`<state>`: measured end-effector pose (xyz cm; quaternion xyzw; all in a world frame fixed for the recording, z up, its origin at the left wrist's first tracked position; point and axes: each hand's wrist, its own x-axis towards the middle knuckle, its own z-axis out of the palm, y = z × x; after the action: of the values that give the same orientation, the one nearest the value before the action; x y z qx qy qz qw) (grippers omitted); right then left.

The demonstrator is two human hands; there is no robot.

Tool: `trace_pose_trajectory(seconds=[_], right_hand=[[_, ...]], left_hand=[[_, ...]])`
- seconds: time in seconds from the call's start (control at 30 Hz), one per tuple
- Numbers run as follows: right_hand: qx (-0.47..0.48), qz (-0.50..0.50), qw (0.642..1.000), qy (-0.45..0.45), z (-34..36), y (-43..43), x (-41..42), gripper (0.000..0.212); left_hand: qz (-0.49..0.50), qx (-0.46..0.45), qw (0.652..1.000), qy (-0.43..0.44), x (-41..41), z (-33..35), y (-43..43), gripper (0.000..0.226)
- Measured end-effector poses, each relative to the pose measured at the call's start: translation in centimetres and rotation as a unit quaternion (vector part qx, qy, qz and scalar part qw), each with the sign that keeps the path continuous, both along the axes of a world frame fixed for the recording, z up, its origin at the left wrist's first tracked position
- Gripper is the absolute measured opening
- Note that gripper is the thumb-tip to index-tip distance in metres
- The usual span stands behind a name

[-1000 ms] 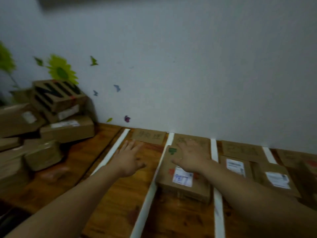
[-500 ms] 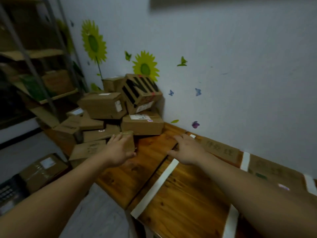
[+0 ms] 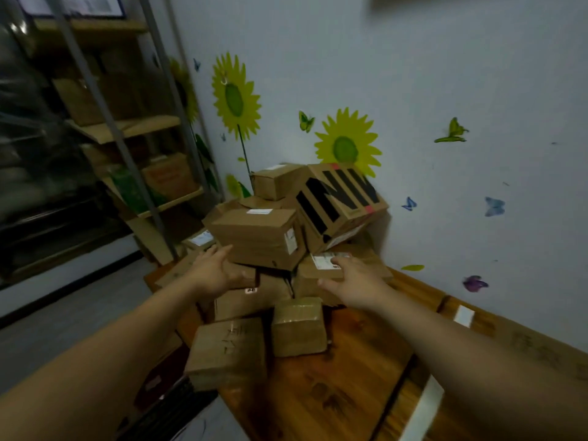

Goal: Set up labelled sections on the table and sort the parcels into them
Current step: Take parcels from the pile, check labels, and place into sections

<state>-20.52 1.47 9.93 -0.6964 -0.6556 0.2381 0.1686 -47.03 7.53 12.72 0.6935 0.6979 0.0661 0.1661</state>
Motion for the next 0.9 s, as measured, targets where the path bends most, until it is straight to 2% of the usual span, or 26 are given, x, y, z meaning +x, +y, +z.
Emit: trace_pose_trajectory(seconds=[0.17, 0.23, 0.4, 0.47, 0.57, 0.7, 0.83, 0.9], right_hand=[[0.009, -0.052, 0.997, 0.058, 1.0, 6.8, -3.7, 0.077], [0.016, -0.089, 0.992, 0.090, 1.1, 9.5, -5.7, 0.071], [0.041, -0.219, 0.963, 0.148, 1.1, 15.1, -10.9, 0.063], [0.028, -0.258, 0.952, 0.162, 1.0, 16.2, -12.1, 0.062], [0.022, -0.281, 0.944, 0.174, 0.6, 17.0, -13.3, 0.058], [0.042, -0.301, 0.940, 0.158, 1.3, 16.5, -13.7, 0.052], [0.096, -0.315, 0.926, 0.183, 2.5, 14.6, -13.9, 0.036], [0.125, -0.334, 0.911, 0.209, 2.9, 13.2, -14.0, 0.039]], left_hand=[[-0.036, 0.033, 0.998, -0.047, -3.2, -0.9, 10.1, 0.075], [-0.025, 0.045, 0.996, -0.079, -4.1, -1.4, 14.2, 0.072], [0.007, 0.018, 0.969, -0.245, -6.5, -3.2, 22.8, 0.071], [0.011, -0.044, 0.956, -0.291, -6.6, -3.6, 24.3, 0.070], [-0.012, -0.122, 0.943, -0.310, -7.0, -3.5, 25.6, 0.063], [-0.019, -0.149, 0.924, -0.350, -7.7, -2.7, 25.3, 0.056], [0.011, -0.147, 0.861, -0.488, -8.9, -1.4, 23.6, 0.047], [0.016, -0.125, 0.853, -0.507, -9.4, -1.2, 22.0, 0.038]])
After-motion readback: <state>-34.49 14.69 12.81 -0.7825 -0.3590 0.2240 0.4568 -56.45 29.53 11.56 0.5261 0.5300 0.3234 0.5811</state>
